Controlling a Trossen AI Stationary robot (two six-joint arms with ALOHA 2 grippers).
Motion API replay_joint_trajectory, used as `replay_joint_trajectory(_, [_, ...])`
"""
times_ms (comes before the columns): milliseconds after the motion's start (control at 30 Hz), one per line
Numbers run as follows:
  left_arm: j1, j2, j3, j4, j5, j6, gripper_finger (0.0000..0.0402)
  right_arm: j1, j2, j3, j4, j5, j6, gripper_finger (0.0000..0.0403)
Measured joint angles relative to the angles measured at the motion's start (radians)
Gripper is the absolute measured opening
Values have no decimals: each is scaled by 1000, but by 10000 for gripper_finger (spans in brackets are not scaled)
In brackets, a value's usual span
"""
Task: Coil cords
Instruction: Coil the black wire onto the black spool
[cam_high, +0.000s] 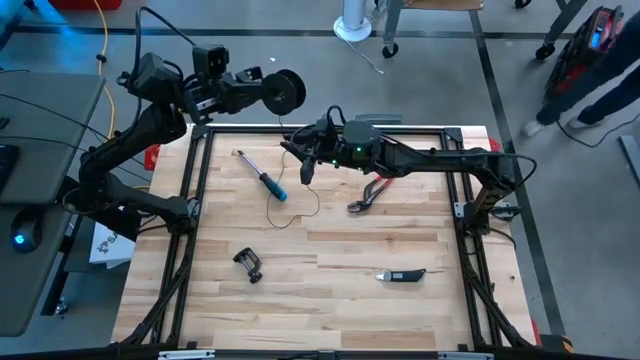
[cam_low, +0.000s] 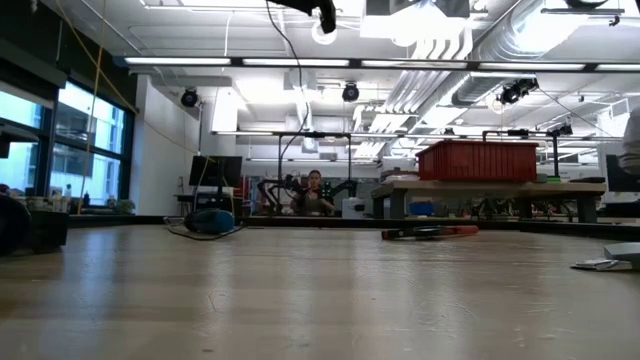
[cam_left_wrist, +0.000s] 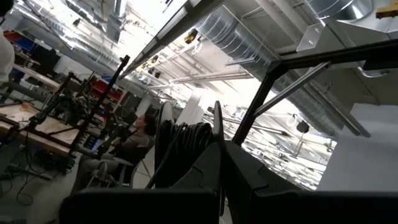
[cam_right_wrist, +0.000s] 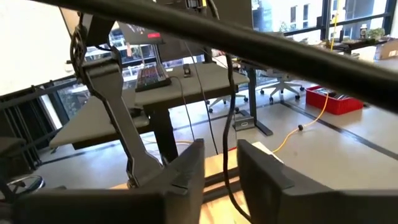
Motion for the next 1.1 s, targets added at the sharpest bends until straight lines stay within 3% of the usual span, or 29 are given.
replay_joint_trajectory(167, [8, -4, 0, -1, 3, 0, 0, 1, -12, 0, -13, 0, 4, 10])
replay_joint_trajectory(367, [52, -20, 0, -21, 5, 24, 0, 22, -68, 0, -128, -22, 32, 3])
replay_joint_trajectory(733, [172, -78, 0, -422, -19, 209, 0, 129, -237, 0, -323, -28, 30, 1])
replay_joint_trajectory(1100, [177, -100, 0, -487, 12, 171, 0, 153, -379, 0, -523, 125, 0, 0])
